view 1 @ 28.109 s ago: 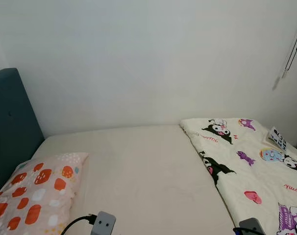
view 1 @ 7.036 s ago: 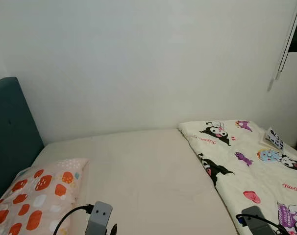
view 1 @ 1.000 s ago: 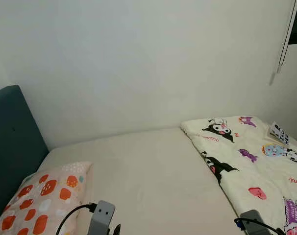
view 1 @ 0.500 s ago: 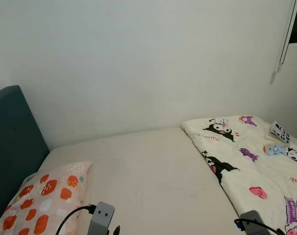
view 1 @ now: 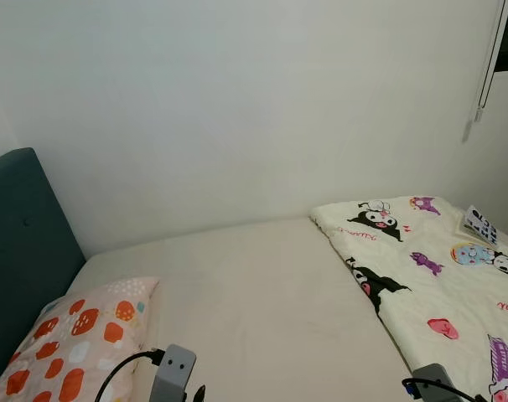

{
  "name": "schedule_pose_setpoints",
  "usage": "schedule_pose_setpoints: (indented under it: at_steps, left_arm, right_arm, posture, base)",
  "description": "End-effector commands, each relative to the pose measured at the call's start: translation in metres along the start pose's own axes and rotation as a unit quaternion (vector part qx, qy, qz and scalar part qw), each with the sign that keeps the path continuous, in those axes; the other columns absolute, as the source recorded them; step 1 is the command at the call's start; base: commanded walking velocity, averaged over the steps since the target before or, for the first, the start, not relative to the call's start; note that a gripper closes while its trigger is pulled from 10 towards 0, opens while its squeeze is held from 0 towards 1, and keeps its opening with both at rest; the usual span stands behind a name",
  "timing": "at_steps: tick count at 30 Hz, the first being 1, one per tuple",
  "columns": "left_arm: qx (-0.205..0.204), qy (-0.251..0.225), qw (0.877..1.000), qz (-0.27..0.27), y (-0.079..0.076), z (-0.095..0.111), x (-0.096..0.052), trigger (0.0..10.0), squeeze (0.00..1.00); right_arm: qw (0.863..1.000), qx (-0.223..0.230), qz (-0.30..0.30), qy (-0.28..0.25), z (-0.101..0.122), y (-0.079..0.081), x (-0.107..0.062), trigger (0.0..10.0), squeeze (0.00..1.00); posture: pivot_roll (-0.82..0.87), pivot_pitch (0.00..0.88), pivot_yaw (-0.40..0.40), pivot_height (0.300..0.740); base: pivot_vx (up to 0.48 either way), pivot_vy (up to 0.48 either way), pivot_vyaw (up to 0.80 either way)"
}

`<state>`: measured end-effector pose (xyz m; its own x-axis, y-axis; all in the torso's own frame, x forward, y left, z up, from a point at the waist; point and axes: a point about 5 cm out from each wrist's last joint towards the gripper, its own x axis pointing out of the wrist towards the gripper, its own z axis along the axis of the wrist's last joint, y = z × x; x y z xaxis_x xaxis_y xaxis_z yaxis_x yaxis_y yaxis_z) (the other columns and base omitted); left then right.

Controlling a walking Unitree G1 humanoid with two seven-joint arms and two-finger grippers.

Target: Clean up the room

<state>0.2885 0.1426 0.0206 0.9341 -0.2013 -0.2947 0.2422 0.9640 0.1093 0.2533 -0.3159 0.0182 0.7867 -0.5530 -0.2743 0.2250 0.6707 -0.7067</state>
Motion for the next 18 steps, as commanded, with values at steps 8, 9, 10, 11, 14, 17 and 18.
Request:
schedule_pose_setpoints:
  at_steps: [8, 9, 10, 11, 14, 17, 18]
  left_arm:
    - [0.005, 0.012, 1.000, 0.003, 0.0036, -0.0055, -0.0022, 10.0, 0.00]
    - [0.004, 0.012, 1.000, 0.003, 0.0031, -0.0055, -0.0021, 10.0, 0.00]
    - [0.004, 0.012, 1.000, 0.003, 0.0031, -0.0055, -0.0021, 10.0, 0.00]
    - [0.003, 0.012, 1.000, 0.004, 0.0026, -0.0055, -0.0020, 10.0, 0.00]
    - [0.000, 0.011, 1.000, 0.006, 0.0019, -0.0055, -0.0018, 10.0, 0.00]
    - [-0.004, 0.011, 1.000, 0.009, 0.0002, -0.0058, -0.0016, 10.0, 0.00]
    - [-0.008, 0.010, 1.000, 0.012, -0.0008, -0.0060, -0.0015, 10.0, 0.00]
  right_arm:
    - [1.000, 0.004, 0.004, 0.003, -0.0045, 0.0051, -0.0041, 10.0, 0.00]
    - [1.000, 0.004, 0.004, 0.003, -0.0048, 0.0049, -0.0042, 10.0, 0.00]
    - [1.000, 0.004, 0.004, 0.003, -0.0048, 0.0049, -0.0042, 10.0, 0.00]
    - [1.000, 0.004, 0.004, 0.003, -0.0051, 0.0046, -0.0041, 10.0, 0.00]
    - [1.000, 0.004, 0.004, 0.004, -0.0054, 0.0039, -0.0039, 10.0, 0.00]
    - [1.000, 0.004, 0.004, 0.004, -0.0060, 0.0025, -0.0035, 10.0, 0.00]
    - [1.000, 0.004, 0.004, 0.005, -0.0064, 0.0015, -0.0032, 10.0, 0.00]
  posture:
    - [-0.06, 0.114, 0.106, 0.740]
    - [-0.06, 0.114, 0.103, 0.740]
    - [-0.06, 0.114, 0.103, 0.740]
    - [-0.06, 0.114, 0.093, 0.740]
    - [-0.07, 0.113, 0.087, 0.740]
    - [-0.08, 0.111, 0.073, 0.740]
    - [-0.07, 0.108, 0.061, 0.740]
  base:
    - [0.000, 0.000, 0.00]
    - [0.000, 0.000, 0.00]
    - [0.000, 0.000, 0.00]
    - [0.000, 0.000, 0.00]
    - [0.000, 0.000, 0.00]
    - [0.000, 0.000, 0.00]
    - [0.000, 0.000, 0.00]
